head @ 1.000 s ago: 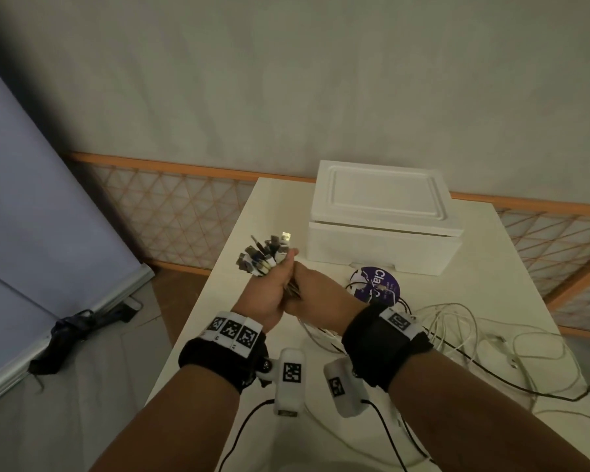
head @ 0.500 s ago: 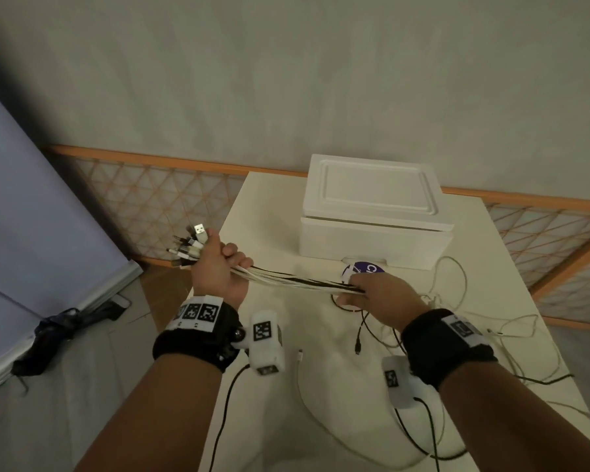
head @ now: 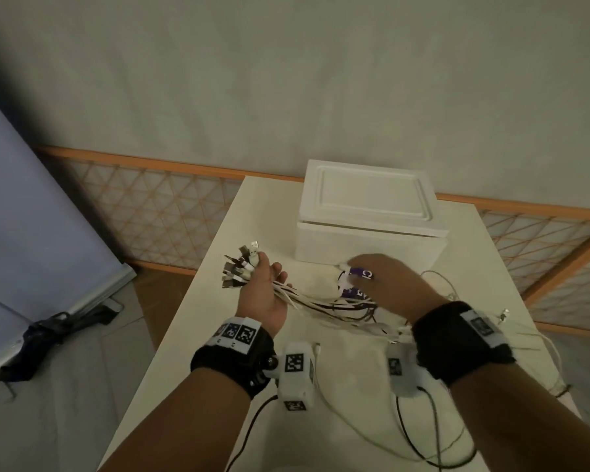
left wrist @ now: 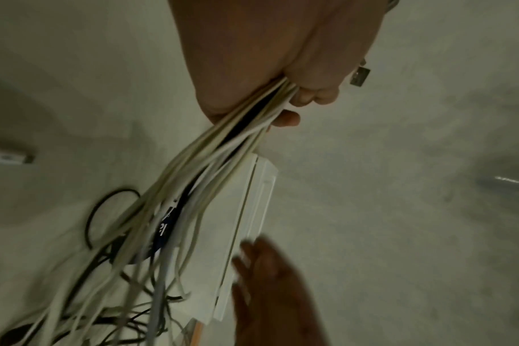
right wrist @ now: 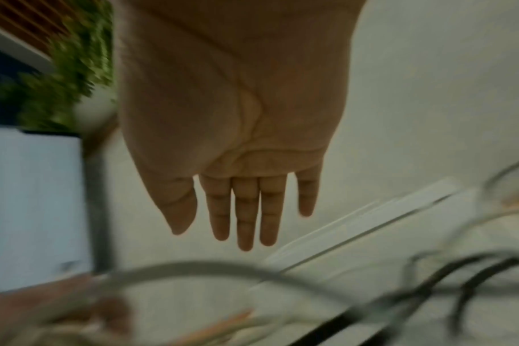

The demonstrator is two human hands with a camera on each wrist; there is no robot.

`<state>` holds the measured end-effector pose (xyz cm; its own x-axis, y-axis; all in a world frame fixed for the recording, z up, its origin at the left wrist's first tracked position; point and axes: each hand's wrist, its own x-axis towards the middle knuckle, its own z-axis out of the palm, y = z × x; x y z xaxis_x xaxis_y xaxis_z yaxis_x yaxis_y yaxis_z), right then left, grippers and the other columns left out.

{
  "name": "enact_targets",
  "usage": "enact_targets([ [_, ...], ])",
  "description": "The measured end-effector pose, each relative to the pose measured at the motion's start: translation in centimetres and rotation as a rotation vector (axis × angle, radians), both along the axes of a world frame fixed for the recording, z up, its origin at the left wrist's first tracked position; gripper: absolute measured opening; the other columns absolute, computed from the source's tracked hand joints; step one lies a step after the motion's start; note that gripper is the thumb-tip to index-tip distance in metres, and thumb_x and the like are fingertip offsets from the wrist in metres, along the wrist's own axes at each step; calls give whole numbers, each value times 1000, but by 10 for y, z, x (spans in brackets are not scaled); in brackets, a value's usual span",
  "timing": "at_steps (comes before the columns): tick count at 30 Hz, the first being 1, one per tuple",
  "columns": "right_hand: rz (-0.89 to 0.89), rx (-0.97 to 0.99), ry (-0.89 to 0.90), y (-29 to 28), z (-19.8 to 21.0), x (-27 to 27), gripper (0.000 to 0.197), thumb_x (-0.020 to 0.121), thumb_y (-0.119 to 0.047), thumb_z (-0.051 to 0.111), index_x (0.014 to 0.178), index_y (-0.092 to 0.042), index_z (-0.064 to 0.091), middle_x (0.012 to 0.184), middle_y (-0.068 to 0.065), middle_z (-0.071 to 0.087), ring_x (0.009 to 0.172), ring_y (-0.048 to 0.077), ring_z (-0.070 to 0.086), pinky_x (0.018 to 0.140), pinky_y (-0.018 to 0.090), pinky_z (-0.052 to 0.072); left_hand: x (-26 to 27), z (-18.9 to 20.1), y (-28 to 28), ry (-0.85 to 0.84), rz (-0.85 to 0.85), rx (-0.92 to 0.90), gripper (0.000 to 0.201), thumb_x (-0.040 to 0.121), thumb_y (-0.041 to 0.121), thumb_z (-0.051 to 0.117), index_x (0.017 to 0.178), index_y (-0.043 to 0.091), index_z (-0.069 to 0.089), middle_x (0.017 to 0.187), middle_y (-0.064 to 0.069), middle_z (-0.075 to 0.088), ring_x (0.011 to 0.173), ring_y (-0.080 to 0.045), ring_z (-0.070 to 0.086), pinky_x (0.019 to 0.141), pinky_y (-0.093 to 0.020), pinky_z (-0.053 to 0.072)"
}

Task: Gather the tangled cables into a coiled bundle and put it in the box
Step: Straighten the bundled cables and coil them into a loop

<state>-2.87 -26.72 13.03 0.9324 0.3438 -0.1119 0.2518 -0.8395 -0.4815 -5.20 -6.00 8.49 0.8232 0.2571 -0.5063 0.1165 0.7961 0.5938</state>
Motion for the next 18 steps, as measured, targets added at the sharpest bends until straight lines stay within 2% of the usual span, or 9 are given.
enact_targets([
  [1,94,52,4,22,3,-8,37,92,-40,56,126,-26,57,128,-6,57,117,12,52,97,20,34,-2,2,-5,12,-15,11,22,93,38,56,78,22,57,73,4,58,72,-12,52,66,-29,44],
  [3,274,44,11,58,-1,-21,38,92,-39,57,124,-21,57,120,-4,61,109,13,55,91,22,38,-7,9,-15,12,-72,29,26,94,37,56,80,17,61,74,3,65,79,-15,57,71,-31,47],
  [5,314,78,0,78,-11,-24,23,92,-29,57,109,-14,61,100,4,64,91,18,57,77,30,41,-12,12,-19,-9,-120,20,30,95,37,53,79,12,62,71,2,68,78,-16,62,75,-33,50],
  [7,277,159,-9,83,-17,-24,14,92,-22,56,95,-10,61,83,4,60,77,17,52,67,29,35,-14,10,-17,-43,-133,7,32,94,38,52,83,11,62,82,2,66,81,-16,64,76,-33,50],
  [10,266,206,5,87,-19,-23,16,92,-20,55,91,-8,65,81,6,63,77,20,55,68,32,40,-16,7,-10,-76,-156,4,37,95,43,48,84,12,66,88,3,65,81,-14,66,72,-30,50],
  [12,220,274,42,87,-18,-21,13,89,-20,60,90,-10,69,83,5,66,79,18,59,73,32,43,-19,8,-9,-127,-182,-18,48,97,42,44,68,16,72,83,4,70,75,-14,69,72,-32,50],
  [14,158,371,88,87,-18,-19,7,85,-19,67,87,-14,72,81,1,67,78,14,61,75,30,45,-22,12,-10,-187,-204,-41,59,98,41,40,52,18,68,83,5,73,77,-13,70,79,-36,52],
  [16,94,467,139,86,-20,-17,7,80,-16,73,87,-14,75,83,2,70,79,13,64,77,25,48,-23,14,-11,-210,-212,-60,52,98,41,40,54,18,58,95,2,74,83,-15,70,78,-36,54],
  [18,33,575,201,84,-23,-18,11,75,-11,78,85,-9,75,87,9,72,79,15,66,78,22,50,-23,13,-12,-212,-210,-82,45,96,44,41,62,16,49,107,0,72,88,-18,71,73,-36,54],
])
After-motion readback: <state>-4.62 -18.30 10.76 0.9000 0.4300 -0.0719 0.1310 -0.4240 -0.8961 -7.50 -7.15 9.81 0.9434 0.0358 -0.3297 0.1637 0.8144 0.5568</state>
